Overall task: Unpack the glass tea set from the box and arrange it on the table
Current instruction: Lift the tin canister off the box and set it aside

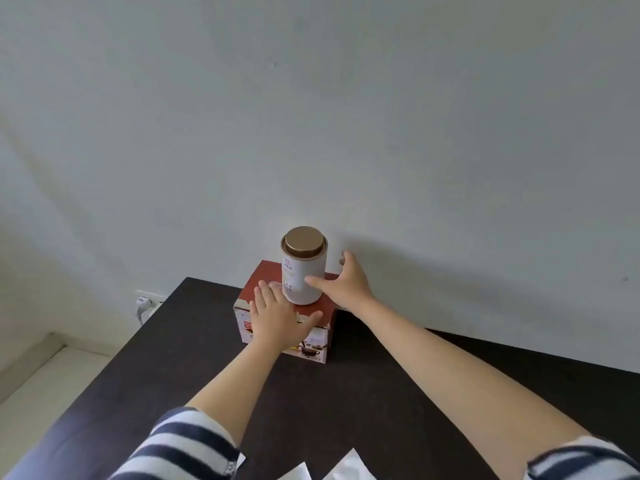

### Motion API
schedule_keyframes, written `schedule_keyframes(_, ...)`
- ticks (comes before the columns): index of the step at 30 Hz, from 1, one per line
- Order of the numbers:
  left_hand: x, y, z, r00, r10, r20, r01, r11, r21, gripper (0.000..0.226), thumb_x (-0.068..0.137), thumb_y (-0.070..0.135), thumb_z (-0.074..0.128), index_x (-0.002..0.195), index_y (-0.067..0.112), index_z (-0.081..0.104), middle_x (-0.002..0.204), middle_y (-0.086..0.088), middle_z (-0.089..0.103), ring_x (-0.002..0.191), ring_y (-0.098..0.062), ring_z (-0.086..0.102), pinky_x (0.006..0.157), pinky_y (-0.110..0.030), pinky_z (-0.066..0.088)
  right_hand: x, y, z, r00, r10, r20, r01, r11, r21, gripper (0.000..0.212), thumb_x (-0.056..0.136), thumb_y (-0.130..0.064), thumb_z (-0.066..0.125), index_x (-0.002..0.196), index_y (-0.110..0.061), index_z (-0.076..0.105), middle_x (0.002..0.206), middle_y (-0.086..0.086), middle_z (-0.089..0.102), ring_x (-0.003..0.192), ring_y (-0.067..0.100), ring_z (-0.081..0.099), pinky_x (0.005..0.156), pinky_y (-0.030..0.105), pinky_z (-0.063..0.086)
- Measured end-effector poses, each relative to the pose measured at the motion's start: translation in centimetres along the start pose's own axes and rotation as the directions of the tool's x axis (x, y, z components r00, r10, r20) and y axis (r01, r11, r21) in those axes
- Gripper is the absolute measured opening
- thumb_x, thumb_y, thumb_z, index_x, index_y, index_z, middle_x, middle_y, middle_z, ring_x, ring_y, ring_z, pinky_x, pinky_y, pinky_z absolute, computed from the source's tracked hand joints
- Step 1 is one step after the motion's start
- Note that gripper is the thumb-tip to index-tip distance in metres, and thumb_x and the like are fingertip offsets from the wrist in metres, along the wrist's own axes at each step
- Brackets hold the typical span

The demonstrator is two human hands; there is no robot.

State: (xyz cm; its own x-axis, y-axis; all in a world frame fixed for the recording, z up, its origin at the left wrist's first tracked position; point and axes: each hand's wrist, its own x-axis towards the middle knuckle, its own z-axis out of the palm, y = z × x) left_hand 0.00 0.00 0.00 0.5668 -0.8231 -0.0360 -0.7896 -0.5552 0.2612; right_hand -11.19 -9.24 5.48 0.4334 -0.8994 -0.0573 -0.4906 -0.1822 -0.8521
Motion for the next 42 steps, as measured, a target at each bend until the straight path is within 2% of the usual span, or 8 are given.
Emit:
schedule_keyframes(5,2.3,-0.4,3.4,0.996,-0.077,0.037,0.079,0.995,-0.060,0.131,0.065,0.091,0.031,0.147,-0.001,-0.012,0.155,-0.021,-0.019,0.144,-0.034,-0.018,0.117,-0.048,0.001,3.5,0.4,2.5,0.999,-0.043,0.027,0.039,0.993,0.115,0.122,0.045,-0.056,0.086,0.145,-0.018,0.028,0.146,-0.002,0.040,0.133,0.018,0.041,0.107,0.038,0.039)
schedule_keyframes(9,2.4,-0.7,5.1,0.998,-0.048,-0.031,0.046,0.998,-0.051,0.132,0.064,0.092,0.030,0.148,-0.002,-0.010,0.155,-0.022,-0.019,0.144,-0.035,-0.018,0.117,-0.045,-0.002,4.2,1.5,4.0,0.994,-0.094,-0.050,0.102,0.978,0.184,0.080,0.057,-0.040,0.088,0.123,-0.023,0.046,0.113,-0.011,0.057,0.107,0.011,0.058,0.081,0.019,0.048)
schedule_keyframes(18,2.3,-0.9,5.1,0.999,-0.038,0.002,0.038,0.999,-0.028,0.131,0.063,0.094,0.025,0.148,0.000,-0.011,0.156,-0.021,-0.018,0.144,-0.035,-0.016,0.116,-0.046,-0.001,2.4,3.4,-0.2,0.947,-0.087,-0.310,0.159,0.963,0.217,0.070,0.061,-0.038,0.087,0.118,-0.023,0.048,0.103,-0.016,0.055,0.088,-0.004,0.055,0.068,0.006,0.041)
schedule_keyframes(21,2.0,-0.4,4.8,1.000,0.006,0.020,-0.007,1.000,0.028,0.115,0.076,0.085,0.023,0.149,0.001,-0.008,0.156,-0.021,-0.017,0.144,-0.035,-0.017,0.116,-0.048,-0.003,1.0,6.0,-3.9,0.926,-0.026,-0.377,0.110,0.973,0.202,0.068,0.061,-0.036,0.088,0.114,-0.027,0.045,0.105,-0.014,0.055,0.091,0.000,0.055,0.075,0.013,0.045)
schedule_keyframes(26,1.1,1.6,4.8,0.970,0.243,0.000,-0.240,0.961,0.136,0.079,0.095,0.060,0.016,0.151,0.007,-0.001,0.156,-0.020,-0.017,0.144,-0.033,-0.019,0.115,-0.047,-0.006,-2.7,12.0,-9.2,0.876,0.084,-0.475,-0.016,0.989,0.146,0.075,0.059,-0.038,0.088,0.120,-0.020,0.048,0.111,-0.007,0.058,0.099,0.012,0.058,0.080,0.026,0.048)
schedule_keyframes(31,1.8,3.7,5.4,0.942,0.335,0.027,-0.334,0.928,0.166,0.083,0.091,0.066,0.014,0.151,0.011,-0.005,0.156,-0.019,-0.017,0.144,-0.033,-0.019,0.116,-0.047,-0.001,-5.9,17.8,-13.3,0.822,0.192,-0.536,-0.162,0.981,0.103,0.080,0.060,-0.037,0.088,0.125,-0.015,0.047,0.119,0.000,0.059,0.105,0.019,0.058,0.085,0.033,0.050)
schedule_keyframes(35,2.6,4.2,6.2,0.955,0.294,0.039,-0.296,0.936,0.192,0.084,0.090,0.067,0.014,0.151,0.012,-0.004,0.157,-0.020,-0.014,0.145,-0.035,-0.014,0.116,-0.049,0.004,-7.3,21.8,-16.0,0.733,0.292,-0.614,-0.275,0.953,0.126,0.085,0.057,-0.034,0.090,0.126,-0.012,0.045,0.123,0.006,0.055,0.111,0.025,0.056,0.088,0.037,0.050)
schedule_keyframes(42,2.7,4.1,7.5,0.947,0.310,-0.086,-0.292,0.940,0.178,0.079,0.091,0.062,0.030,0.148,0.008,0.026,0.155,-0.022,0.019,0.144,-0.039,0.016,0.113,-0.052,0.024,-7.3,26.2,-19.0,0.566,0.419,-0.710,-0.396,0.894,0.212,0.090,0.060,-0.037,0.088,0.131,-0.010,0.040,0.130,0.010,0.049,0.117,0.029,0.053,0.092,0.041,0.047)
